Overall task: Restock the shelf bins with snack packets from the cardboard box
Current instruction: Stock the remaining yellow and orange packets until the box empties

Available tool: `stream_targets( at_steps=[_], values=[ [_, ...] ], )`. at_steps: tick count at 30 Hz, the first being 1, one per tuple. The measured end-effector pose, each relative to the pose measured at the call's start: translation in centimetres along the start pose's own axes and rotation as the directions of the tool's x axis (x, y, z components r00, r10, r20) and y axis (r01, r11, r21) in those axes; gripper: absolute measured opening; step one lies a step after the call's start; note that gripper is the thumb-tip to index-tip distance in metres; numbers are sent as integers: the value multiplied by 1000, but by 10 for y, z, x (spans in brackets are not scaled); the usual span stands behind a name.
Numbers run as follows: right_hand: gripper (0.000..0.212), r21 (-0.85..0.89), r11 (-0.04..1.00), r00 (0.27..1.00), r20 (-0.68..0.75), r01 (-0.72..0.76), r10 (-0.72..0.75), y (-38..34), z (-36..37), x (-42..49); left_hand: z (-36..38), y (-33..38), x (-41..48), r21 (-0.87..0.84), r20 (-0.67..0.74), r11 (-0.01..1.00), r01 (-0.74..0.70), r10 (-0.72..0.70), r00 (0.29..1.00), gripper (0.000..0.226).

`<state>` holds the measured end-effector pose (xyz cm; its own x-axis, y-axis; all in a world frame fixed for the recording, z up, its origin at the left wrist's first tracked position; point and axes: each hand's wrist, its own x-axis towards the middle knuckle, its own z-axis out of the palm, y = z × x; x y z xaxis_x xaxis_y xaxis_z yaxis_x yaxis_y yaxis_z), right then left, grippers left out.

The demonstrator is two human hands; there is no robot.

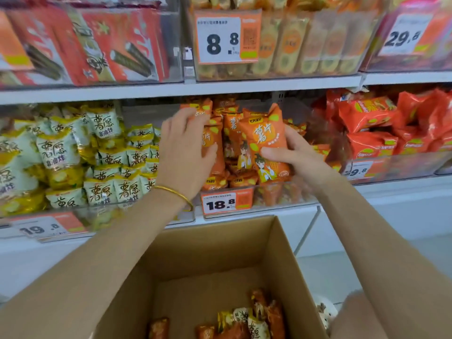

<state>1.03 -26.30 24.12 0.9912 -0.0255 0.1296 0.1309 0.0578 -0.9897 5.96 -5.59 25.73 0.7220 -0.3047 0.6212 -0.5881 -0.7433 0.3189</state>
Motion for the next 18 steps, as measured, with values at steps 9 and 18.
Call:
stream_targets(
  at_steps=[9,18],
  values=[
    [88,-422,905,997,74,51,-22,17,-10,34,29,-25,19,-52,228,998,33,-20,973,61],
    [59,-268,963,996,88,7,17,25,-3,29,34,-22,19,-8,245,1000,22,-19,969,59]
  ],
)
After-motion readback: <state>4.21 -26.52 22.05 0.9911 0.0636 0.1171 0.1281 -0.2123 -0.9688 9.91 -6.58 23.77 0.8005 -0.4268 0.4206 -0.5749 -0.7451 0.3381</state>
